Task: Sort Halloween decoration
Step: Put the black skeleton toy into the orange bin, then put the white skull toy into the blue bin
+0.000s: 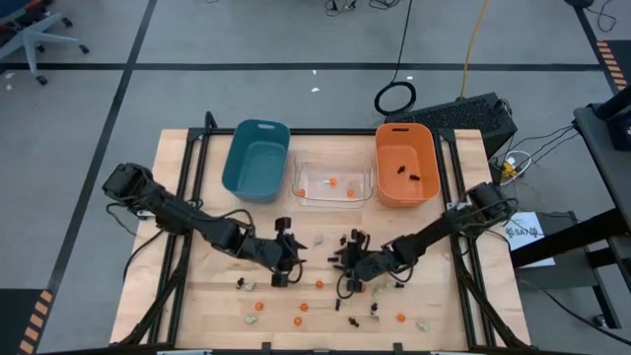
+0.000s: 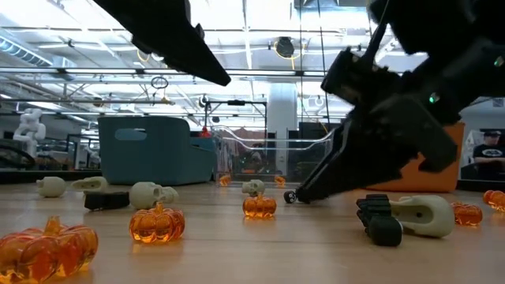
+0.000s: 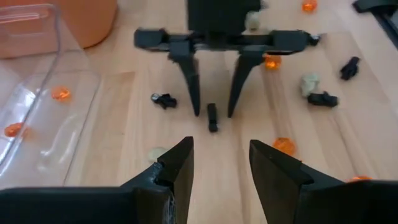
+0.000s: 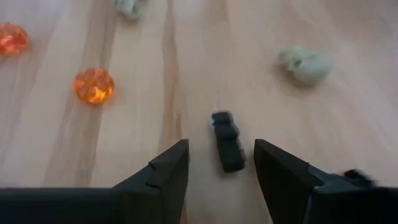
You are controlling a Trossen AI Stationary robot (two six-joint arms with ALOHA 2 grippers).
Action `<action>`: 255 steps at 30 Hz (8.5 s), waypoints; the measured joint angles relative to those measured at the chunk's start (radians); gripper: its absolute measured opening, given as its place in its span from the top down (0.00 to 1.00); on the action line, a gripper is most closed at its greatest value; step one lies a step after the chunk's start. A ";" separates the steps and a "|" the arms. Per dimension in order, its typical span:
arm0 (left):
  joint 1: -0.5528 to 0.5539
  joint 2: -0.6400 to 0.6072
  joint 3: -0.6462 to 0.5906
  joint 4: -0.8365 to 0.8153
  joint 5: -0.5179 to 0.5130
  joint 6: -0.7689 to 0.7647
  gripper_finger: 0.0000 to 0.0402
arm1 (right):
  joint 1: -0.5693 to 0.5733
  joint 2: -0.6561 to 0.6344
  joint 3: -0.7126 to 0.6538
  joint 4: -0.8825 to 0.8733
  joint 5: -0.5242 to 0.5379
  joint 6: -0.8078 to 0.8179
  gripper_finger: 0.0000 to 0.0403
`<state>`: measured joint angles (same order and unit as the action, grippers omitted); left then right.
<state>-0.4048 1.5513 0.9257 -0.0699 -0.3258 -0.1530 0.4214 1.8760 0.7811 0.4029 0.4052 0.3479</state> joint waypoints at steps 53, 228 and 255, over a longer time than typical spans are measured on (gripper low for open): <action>-0.014 0.000 0.001 0.035 -0.074 -0.095 0.62 | -0.008 -0.719 -0.001 -0.373 0.127 -0.900 0.99; -0.028 -0.008 -0.223 -0.453 0.037 -0.471 0.55 | -0.216 -0.698 -0.335 -0.019 -0.402 -0.394 0.64; -0.026 -0.002 -0.199 -0.416 -0.101 -0.253 0.87 | -0.216 -0.699 -0.335 -0.018 -0.402 -0.375 0.64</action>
<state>-0.4305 1.5490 0.7271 -0.4859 -0.4271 -0.4062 0.2050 1.1774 0.4461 0.3847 0.0029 -0.0270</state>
